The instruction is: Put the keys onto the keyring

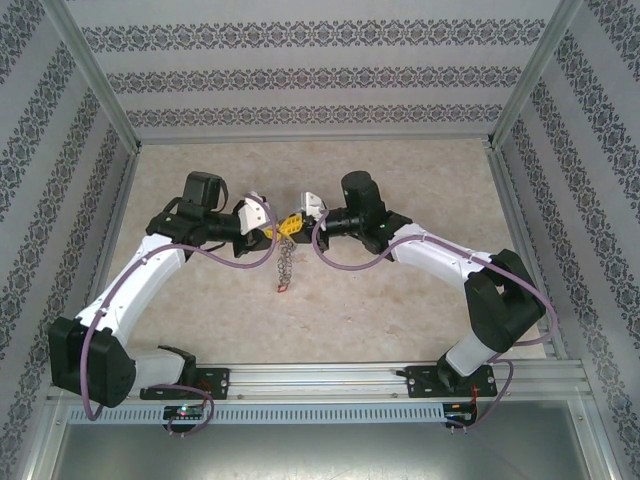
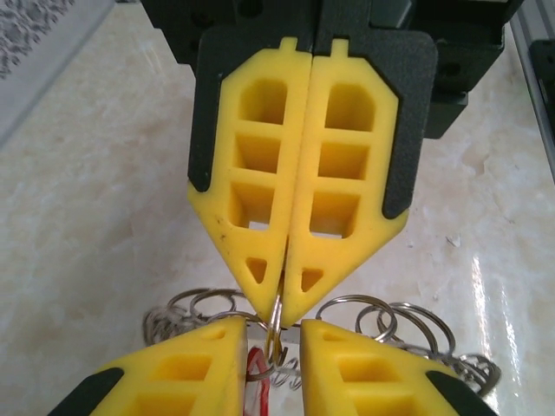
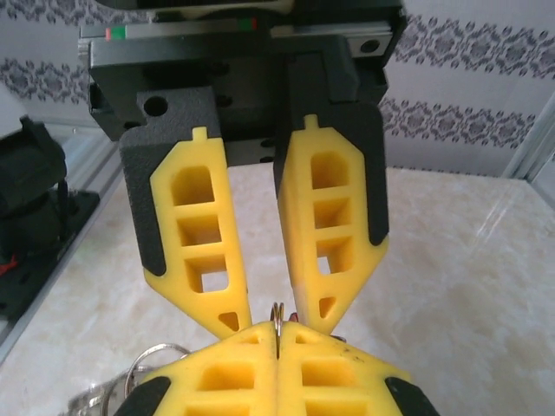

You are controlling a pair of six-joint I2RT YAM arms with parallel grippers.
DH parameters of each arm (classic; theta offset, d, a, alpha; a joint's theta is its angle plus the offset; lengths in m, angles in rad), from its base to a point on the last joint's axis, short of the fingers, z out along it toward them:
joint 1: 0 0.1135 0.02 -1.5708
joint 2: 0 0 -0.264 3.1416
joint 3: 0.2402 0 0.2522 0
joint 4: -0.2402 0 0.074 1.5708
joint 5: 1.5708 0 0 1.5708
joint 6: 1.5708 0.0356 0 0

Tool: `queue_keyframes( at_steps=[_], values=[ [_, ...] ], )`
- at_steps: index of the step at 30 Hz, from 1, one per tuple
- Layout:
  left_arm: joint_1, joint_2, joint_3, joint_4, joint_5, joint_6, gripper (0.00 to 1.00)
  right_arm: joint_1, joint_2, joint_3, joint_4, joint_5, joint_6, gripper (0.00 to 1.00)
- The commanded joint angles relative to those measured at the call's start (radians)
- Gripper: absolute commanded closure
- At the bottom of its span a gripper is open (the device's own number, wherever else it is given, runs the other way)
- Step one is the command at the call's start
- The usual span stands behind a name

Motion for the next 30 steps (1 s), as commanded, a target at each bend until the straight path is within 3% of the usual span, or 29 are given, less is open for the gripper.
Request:
queue_keyframes(
  at_steps=[1, 5, 14, 18, 23, 30],
  values=[
    [0.009, -0.017, -0.016, 0.075, 0.067, -0.053, 0.78, -0.002, -0.033, -0.005, 0.228, -0.053, 0.147, 1.00],
    [0.011, -0.013, -0.020, 0.087, 0.070, -0.065, 0.83, -0.009, -0.036, -0.032, 0.373, -0.022, 0.245, 1.00],
    [0.018, 0.003, -0.036, 0.145, 0.123, -0.112, 0.83, -0.001, -0.005, -0.082, 0.697, 0.079, 0.438, 1.00],
    [0.020, 0.001, -0.057, 0.196, 0.144, -0.157, 0.84, 0.006, -0.005, -0.076, 0.695, 0.086, 0.425, 1.00],
    [0.039, -0.001, -0.051, 0.198, 0.126, -0.180, 0.99, -0.006, -0.008, -0.080, 0.647, 0.041, 0.384, 1.00],
    [0.059, -0.011, -0.037, 0.169, 0.142, -0.168, 1.00, -0.027, -0.007, -0.111, 0.632, 0.012, 0.365, 1.00]
  ],
)
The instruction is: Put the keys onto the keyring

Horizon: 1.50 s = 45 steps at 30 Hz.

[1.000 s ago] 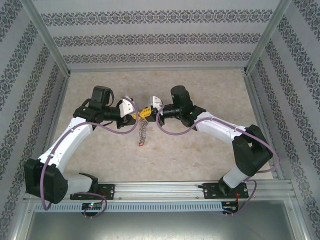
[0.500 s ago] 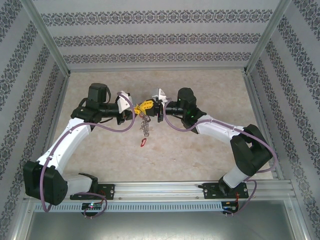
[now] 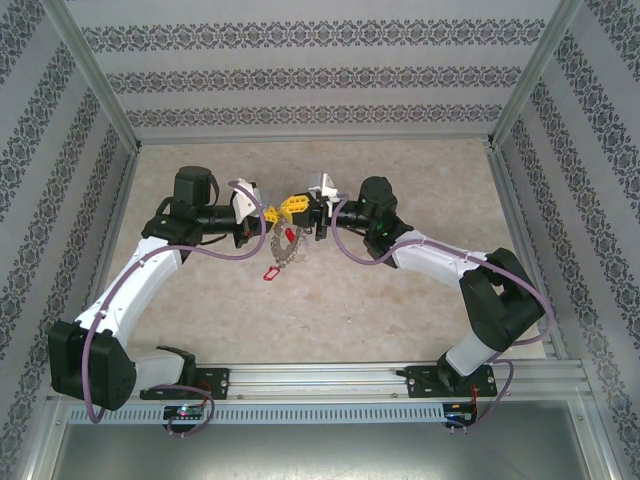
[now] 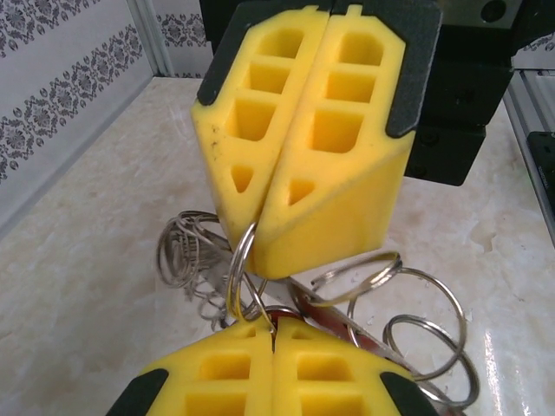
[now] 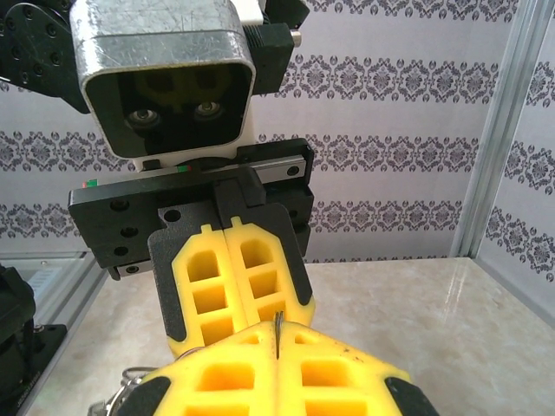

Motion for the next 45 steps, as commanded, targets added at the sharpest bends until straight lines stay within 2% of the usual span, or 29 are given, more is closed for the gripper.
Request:
queue_keyframes(
  at_steps=[1, 4, 7, 10, 16, 22, 24, 28, 31, 36, 42, 44, 45],
  values=[
    [0.015, -0.001, -0.002, -0.043, 0.032, -0.001, 0.98, -0.007, -0.014, -0.009, 0.099, -0.039, -0.024, 1.00],
    [0.024, -0.005, -0.002, -0.051, 0.036, 0.001, 0.92, -0.012, -0.014, -0.016, 0.096, -0.041, -0.032, 1.00],
    [0.033, -0.012, 0.000, -0.061, 0.036, 0.007, 0.91, -0.016, -0.016, -0.019, 0.083, -0.045, -0.046, 1.00],
    [0.038, -0.019, 0.007, -0.089, 0.011, 0.030, 1.00, -0.021, -0.018, -0.020, 0.064, -0.051, -0.063, 1.00],
    [0.038, -0.031, 0.006, -0.095, -0.026, 0.053, 1.00, -0.026, -0.019, -0.007, -0.021, -0.071, -0.097, 1.00],
    [0.038, -0.076, -0.026, -0.059, -0.073, 0.081, 1.00, 0.000, -0.041, 0.041, -0.359, -0.066, -0.295, 1.00],
    [0.038, -0.091, -0.036, -0.048, -0.091, 0.095, 1.00, 0.009, -0.040, 0.055, -0.424, -0.067, -0.323, 1.00],
    [0.036, -0.107, -0.044, -0.033, -0.100, 0.115, 1.00, 0.016, -0.033, 0.068, -0.459, -0.079, -0.318, 1.00],
    [0.032, -0.107, -0.041, -0.045, -0.064, 0.144, 1.00, 0.018, -0.017, 0.090, -0.492, -0.080, -0.307, 1.00],
    [0.003, -0.108, -0.055, -0.033, -0.056, 0.170, 1.00, 0.031, 0.015, 0.127, -0.444, -0.091, -0.209, 1.00],
    [-0.012, -0.098, -0.063, -0.005, -0.094, 0.120, 1.00, 0.034, 0.023, 0.154, -0.443, -0.079, -0.180, 1.00],
    [-0.004, -0.097, -0.064, -0.008, -0.085, 0.105, 0.96, 0.030, 0.017, 0.153, -0.443, -0.088, -0.181, 1.00],
    [0.003, -0.104, -0.074, 0.010, -0.057, 0.087, 0.89, 0.027, 0.013, 0.151, -0.443, -0.096, -0.189, 1.00]
  ],
)
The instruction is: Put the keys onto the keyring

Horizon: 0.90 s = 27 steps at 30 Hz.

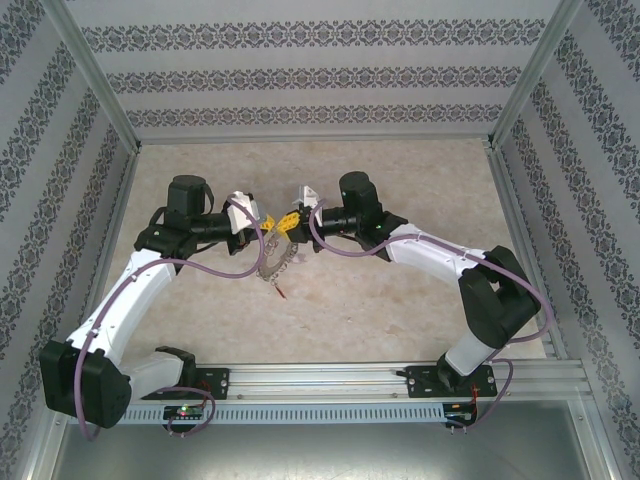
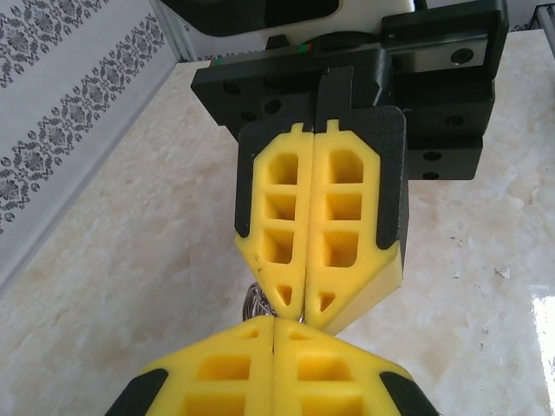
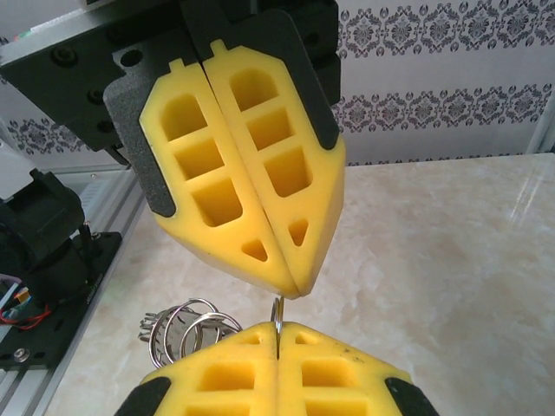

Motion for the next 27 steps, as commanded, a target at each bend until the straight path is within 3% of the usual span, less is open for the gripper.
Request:
queue_keyframes(
  at_steps=[1, 5, 15, 27],
  values=[
    [0.009, -0.029, -0.040, 0.087, 0.058, -0.065, 0.82, -0.004, -0.017, 0.037, 0.037, -0.049, 0.006, 1.00],
    [0.013, -0.075, -0.135, 0.244, 0.060, -0.177, 0.74, -0.020, -0.028, 0.027, 0.038, -0.057, -0.011, 1.00],
    [0.016, -0.039, -0.094, 0.049, 0.130, -0.086, 0.71, -0.047, -0.048, 0.027, 0.029, -0.081, -0.061, 1.00],
    [0.018, 0.003, -0.164, 0.187, 0.093, -0.183, 0.66, -0.083, -0.094, 0.012, 0.034, -0.146, -0.073, 1.00]
  ],
)
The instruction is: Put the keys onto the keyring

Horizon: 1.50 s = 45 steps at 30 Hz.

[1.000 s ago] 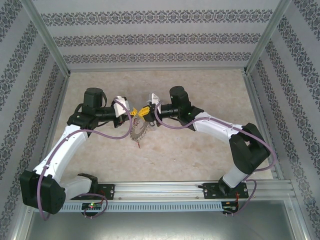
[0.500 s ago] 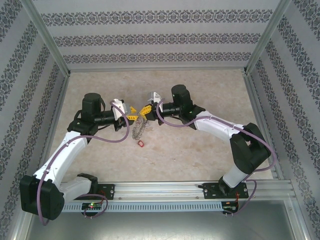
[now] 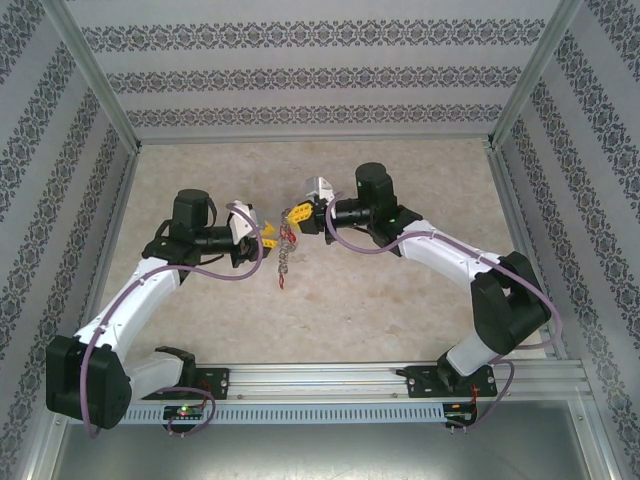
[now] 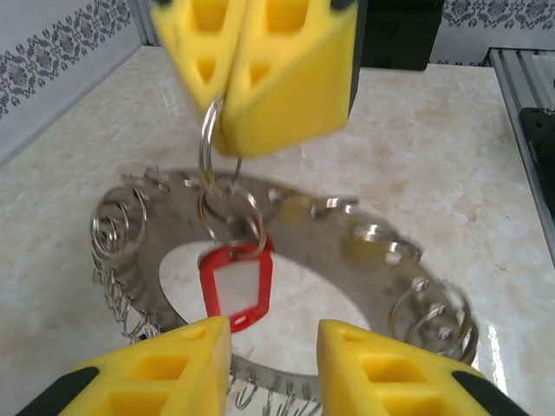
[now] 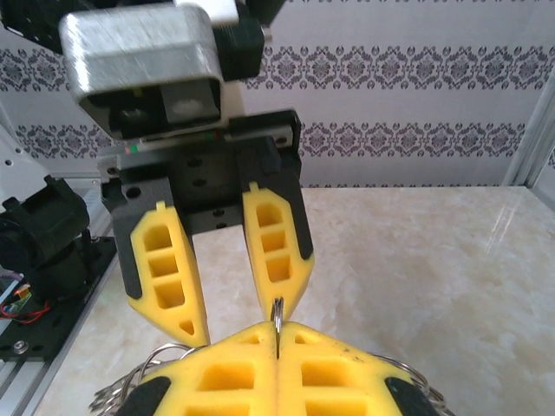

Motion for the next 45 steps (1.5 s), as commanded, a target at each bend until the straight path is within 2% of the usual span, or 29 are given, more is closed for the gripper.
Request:
queue_keyframes(
  at_steps=[1, 12, 16, 22, 25, 27, 29, 32, 39, 45],
  values=[
    [0.006, 0.015, -0.007, 0.069, 0.009, -0.046, 0.64, -0.011, -0.034, 0.014, 0.054, -0.066, -0.023, 1.00],
    [-0.020, 0.085, -0.007, 0.181, 0.077, -0.143, 0.61, -0.003, -0.029, 0.031, 0.060, -0.071, -0.021, 1.00],
    [-0.032, 0.092, -0.025, 0.270, 0.070, -0.227, 0.55, 0.003, -0.027, 0.035, 0.061, -0.072, -0.021, 1.00],
    [-0.045, 0.112, -0.015, 0.284, 0.055, -0.234, 0.55, 0.013, -0.020, 0.041, 0.061, -0.069, -0.022, 1.00],
    [-0.057, 0.119, -0.016, 0.286, 0.055, -0.222, 0.62, 0.019, -0.017, 0.045, 0.061, -0.065, -0.021, 1.00],
    [-0.067, 0.119, -0.017, 0.285, 0.058, -0.215, 0.72, 0.020, -0.017, 0.045, 0.061, -0.063, -0.022, 1.00],
    [-0.070, 0.114, -0.019, 0.275, 0.058, -0.198, 0.87, 0.020, -0.017, 0.043, 0.051, -0.060, -0.029, 1.00],
    [-0.070, 0.095, -0.008, 0.215, 0.050, -0.145, 1.00, 0.018, -0.021, 0.039, 0.018, -0.046, -0.058, 1.00],
    [-0.069, 0.037, 0.058, 0.031, 0.020, 0.000, 1.00, 0.027, -0.021, 0.051, -0.137, 0.014, -0.155, 1.00],
    [-0.069, 0.017, 0.108, -0.064, -0.010, 0.064, 1.00, 0.033, -0.020, 0.046, -0.177, 0.032, -0.190, 1.00]
  ],
)
